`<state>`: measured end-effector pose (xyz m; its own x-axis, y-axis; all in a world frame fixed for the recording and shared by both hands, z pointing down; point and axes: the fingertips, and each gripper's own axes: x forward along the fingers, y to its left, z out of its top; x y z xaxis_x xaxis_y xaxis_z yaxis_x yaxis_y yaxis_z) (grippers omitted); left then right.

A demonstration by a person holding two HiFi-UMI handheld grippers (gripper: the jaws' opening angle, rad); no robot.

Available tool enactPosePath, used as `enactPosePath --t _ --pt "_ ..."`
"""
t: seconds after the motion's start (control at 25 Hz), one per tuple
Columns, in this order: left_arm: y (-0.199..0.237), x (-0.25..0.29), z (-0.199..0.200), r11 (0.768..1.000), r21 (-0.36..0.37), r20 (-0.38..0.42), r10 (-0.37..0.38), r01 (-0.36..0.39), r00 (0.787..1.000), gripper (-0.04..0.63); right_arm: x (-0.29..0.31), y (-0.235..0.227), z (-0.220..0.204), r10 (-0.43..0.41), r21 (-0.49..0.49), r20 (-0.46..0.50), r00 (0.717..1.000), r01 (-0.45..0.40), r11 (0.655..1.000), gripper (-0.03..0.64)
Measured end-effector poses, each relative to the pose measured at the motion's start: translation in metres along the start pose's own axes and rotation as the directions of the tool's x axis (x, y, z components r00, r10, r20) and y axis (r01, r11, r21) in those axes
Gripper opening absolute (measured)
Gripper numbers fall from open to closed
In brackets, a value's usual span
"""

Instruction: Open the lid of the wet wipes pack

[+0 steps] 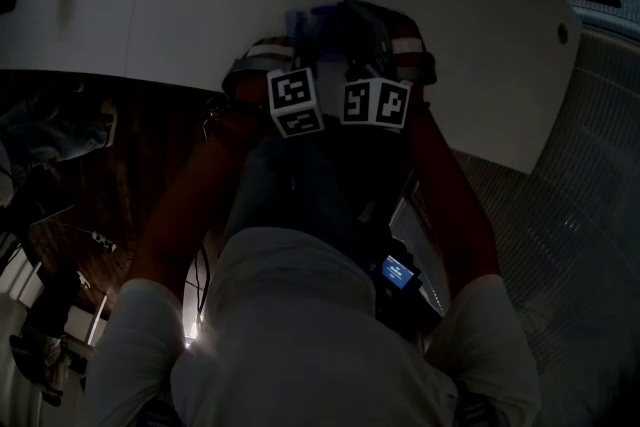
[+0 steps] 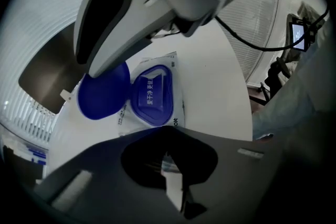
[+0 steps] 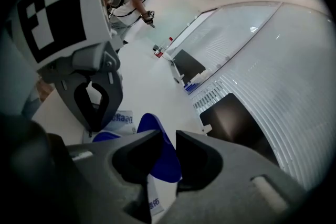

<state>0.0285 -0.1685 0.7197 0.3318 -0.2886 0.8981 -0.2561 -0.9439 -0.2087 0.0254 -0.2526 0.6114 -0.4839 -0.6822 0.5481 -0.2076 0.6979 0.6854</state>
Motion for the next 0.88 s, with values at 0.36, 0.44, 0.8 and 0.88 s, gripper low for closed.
enactPosePath --t 0.36,0.44,0.8,0.88 --pt "0.0 -0.002 -0.001 1.0 -0.014 0.019 -0.006 0.006 1.0 -0.011 0.046 -0.008 -0.016 0.064 -0.014 -0.006 0.998 -0.064 0.998 0.084" --pt "-0.001 -0.002 -0.001 1.0 -0.015 0.02 -0.009 0.009 1.0 -0.011 0.055 -0.006 -0.023 0.077 -0.011 -0.014 0.997 -0.077 0.997 0.084" --pt "-0.001 -0.001 0.0 1.0 -0.016 0.027 -0.007 0.007 1.0 -0.008 0.079 0.015 -0.048 0.135 0.008 -0.052 0.989 -0.135 0.991 0.032" --pt "0.0 -0.001 0.0 1.0 -0.016 0.027 -0.005 0.006 1.0 -0.008 0.081 0.015 -0.049 0.135 0.015 -0.052 0.989 -0.134 0.991 0.014"
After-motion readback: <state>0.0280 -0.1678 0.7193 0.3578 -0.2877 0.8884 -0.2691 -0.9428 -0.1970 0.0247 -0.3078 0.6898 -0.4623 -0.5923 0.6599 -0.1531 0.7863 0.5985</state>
